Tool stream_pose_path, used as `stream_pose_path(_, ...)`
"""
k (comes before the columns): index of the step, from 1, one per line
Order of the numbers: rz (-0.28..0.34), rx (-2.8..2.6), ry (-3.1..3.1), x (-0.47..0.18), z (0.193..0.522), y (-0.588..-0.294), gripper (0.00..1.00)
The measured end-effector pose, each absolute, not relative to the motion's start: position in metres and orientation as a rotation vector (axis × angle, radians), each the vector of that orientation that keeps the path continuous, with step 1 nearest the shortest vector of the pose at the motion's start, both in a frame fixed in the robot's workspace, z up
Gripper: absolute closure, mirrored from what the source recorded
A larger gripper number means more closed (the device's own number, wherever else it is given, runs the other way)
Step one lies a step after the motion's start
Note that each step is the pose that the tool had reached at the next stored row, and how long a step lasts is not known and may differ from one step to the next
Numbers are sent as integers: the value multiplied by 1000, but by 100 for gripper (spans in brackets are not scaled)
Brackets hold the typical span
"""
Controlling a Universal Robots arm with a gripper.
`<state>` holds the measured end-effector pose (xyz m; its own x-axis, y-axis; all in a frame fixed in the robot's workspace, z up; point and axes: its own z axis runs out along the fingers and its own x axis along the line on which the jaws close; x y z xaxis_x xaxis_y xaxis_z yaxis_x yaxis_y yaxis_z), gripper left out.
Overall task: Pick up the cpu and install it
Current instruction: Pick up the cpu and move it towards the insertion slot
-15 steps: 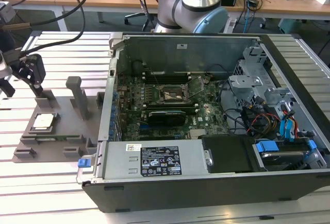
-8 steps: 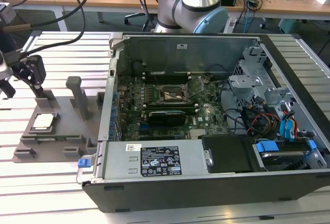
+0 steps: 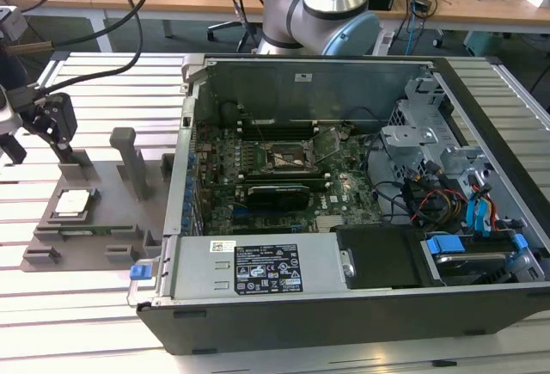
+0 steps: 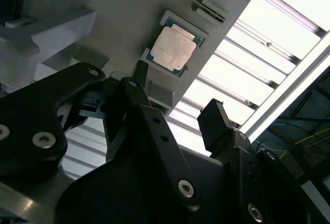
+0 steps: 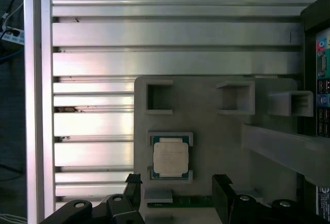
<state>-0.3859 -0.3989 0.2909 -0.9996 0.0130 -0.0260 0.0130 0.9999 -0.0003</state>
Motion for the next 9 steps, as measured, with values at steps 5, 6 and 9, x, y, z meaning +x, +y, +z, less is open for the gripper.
stream_pose_path(5, -1, 20, 3116, -386, 284, -399, 34)
stream_pose_path(6, -1, 20, 3116, -386, 283, -399, 34)
stream_pose_path(9, -1, 20, 3116, -386, 282, -399, 34)
